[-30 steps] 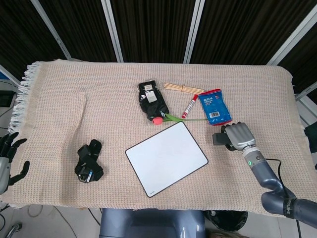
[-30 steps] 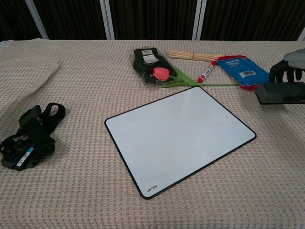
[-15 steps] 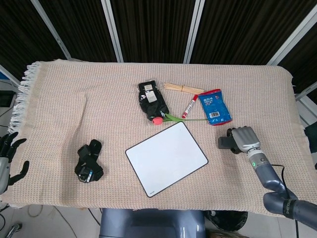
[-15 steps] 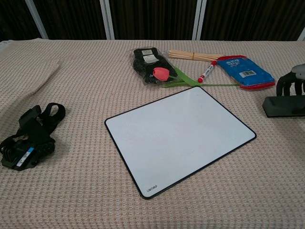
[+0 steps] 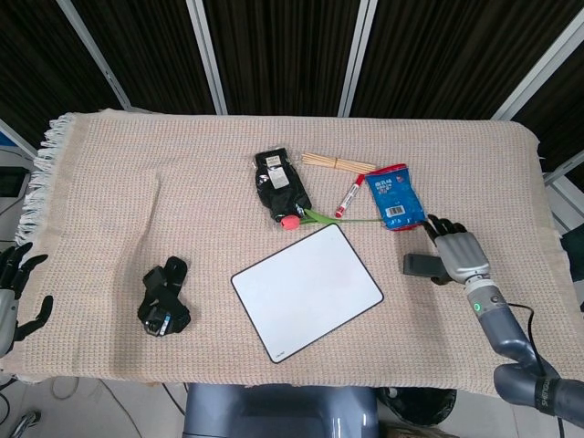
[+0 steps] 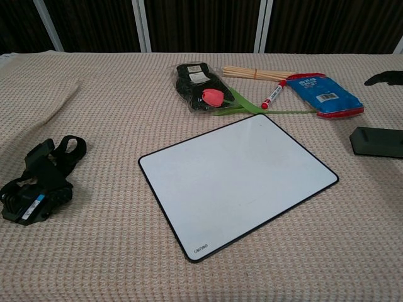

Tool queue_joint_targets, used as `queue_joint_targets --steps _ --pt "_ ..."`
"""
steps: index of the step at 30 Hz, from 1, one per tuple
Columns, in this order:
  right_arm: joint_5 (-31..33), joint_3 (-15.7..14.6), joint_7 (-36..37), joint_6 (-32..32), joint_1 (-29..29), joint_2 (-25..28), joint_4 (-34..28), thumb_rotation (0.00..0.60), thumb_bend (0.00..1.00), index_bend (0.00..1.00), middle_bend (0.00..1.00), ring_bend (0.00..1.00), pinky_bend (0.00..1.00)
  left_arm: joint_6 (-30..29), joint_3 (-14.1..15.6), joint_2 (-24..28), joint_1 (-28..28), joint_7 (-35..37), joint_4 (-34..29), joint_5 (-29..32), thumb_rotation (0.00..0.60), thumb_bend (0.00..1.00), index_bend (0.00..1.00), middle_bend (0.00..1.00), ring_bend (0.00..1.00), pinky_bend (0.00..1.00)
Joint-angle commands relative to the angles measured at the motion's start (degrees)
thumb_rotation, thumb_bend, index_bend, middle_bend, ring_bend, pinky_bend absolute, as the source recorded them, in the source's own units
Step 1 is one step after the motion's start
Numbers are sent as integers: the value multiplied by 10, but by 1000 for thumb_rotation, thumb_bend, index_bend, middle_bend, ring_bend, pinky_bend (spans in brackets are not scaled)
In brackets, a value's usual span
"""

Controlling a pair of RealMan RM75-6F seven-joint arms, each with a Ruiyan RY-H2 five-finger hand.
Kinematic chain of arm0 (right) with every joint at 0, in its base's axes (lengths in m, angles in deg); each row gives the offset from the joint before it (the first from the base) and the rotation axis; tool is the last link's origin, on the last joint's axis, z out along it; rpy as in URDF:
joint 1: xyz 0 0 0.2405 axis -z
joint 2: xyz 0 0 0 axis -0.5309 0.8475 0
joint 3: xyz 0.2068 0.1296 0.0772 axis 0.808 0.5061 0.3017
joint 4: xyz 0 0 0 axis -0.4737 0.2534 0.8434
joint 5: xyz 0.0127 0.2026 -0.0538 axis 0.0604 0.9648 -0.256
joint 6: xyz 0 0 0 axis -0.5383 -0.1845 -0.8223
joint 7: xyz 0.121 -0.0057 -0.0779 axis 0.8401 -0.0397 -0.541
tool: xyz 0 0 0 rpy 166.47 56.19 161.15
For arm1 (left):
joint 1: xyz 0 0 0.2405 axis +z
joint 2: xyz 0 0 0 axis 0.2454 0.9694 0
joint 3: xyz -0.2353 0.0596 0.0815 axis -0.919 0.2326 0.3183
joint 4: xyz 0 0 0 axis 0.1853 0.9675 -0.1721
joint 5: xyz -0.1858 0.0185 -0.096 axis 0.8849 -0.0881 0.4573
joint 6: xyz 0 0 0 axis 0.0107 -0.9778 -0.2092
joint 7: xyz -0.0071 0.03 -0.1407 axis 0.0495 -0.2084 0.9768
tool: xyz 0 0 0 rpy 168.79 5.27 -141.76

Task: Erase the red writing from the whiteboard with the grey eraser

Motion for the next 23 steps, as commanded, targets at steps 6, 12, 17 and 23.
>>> queue_joint_targets --steps 6,12,17,23 --pt "-81 -26 10 -192 122 76 -115 600 80 0 0 91 160 -2 0 0 1 -1 0 -2 600 383 188 37 0 36" --pt "-150 -51 44 -331 210 48 -91 600 79 0 0 90 160 -2 2 -1 1 -4 -1 -4 600 384 188 37 0 36" --pt "-166 -62 48 -364 247 28 -62 600 78 0 0 86 159 -5 1 0 2 -3 -1 -5 600 384 188 37 0 36" --pt "-178 -53 49 -380 264 20 -51 600 79 0 0 71 160 -7 1 2 3 0 -2 -6 600 384 188 37 0 36"
